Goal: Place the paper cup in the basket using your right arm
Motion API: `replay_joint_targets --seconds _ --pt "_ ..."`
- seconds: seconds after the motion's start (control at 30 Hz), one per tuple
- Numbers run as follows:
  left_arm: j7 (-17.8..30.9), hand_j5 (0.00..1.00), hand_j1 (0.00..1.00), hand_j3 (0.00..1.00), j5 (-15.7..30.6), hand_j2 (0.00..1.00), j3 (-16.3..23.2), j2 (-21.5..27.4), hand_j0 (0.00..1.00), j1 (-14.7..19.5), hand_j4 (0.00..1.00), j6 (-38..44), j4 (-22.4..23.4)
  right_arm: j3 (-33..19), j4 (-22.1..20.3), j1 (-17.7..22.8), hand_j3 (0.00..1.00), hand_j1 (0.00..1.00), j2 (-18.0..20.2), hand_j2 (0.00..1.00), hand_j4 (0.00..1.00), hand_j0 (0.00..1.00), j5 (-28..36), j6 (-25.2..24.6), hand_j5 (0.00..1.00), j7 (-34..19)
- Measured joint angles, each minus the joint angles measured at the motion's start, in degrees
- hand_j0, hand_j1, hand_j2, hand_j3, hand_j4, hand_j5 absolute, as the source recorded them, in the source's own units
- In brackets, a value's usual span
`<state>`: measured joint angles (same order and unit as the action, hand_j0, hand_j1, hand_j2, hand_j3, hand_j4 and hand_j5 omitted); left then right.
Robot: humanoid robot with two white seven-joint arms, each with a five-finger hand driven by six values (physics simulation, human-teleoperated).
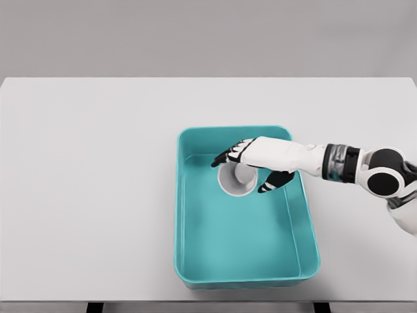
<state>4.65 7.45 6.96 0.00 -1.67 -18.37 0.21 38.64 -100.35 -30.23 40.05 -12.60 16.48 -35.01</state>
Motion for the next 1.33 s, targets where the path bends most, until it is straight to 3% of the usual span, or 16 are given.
replay_joint_targets --seconds 0.1,0.23,0.47,0.63,0.87,1.1,1.33 --pt "0.0 1.0 1.0 1.0 0.0 1.0 0.0 0.0 1.0 0.0 1.0 0.0 0.0 -0.86 -0.02 -0.09 1.0 1.0 -0.56 1.0 1.0 1.0 0.13 0.65 1.0 -0.01" --pt "0.0 1.0 1.0 1.0 0.0 1.0 0.0 0.0 1.0 0.0 1.0 0.0 0.01 -6.55 -0.02 1.67 1.0 1.0 -1.77 1.0 1.0 1.0 3.38 5.15 1.0 -0.02" --pt "0.0 1.0 1.0 1.0 0.0 1.0 0.0 0.0 1.0 0.0 1.0 0.0 0.0 -24.79 0.97 10.1 1.0 1.0 -1.62 1.0 1.0 1.0 21.51 8.41 1.0 -0.02" --pt "0.0 1.0 1.0 1.0 0.01 1.0 -0.01 0.0 1.0 0.0 1.0 0.0 0.0 -34.96 7.69 16.61 1.0 1.0 -1.56 1.0 1.0 1.0 26.66 9.11 1.0 -0.01" --pt "0.0 1.0 1.0 1.0 0.0 1.0 0.0 0.0 1.0 0.0 1.0 0.0 0.01 -40.15 16.32 19.07 1.0 1.0 -2.2 1.0 1.0 1.0 25.92 10.4 1.0 -0.01" --pt "0.0 1.0 1.0 1.0 0.0 1.0 0.0 0.0 1.0 0.0 1.0 0.0 0.0 -41.5 17.28 21.62 1.0 1.0 -2.59 1.0 1.0 1.0 25.97 10.42 1.0 -0.01" --pt "0.0 1.0 1.0 1.0 0.0 1.0 0.0 0.0 1.0 0.0 1.0 0.0 0.0 -41.54 17.09 21.62 1.0 1.0 -2.56 1.0 1.0 1.0 25.9 10.35 1.0 -0.01"
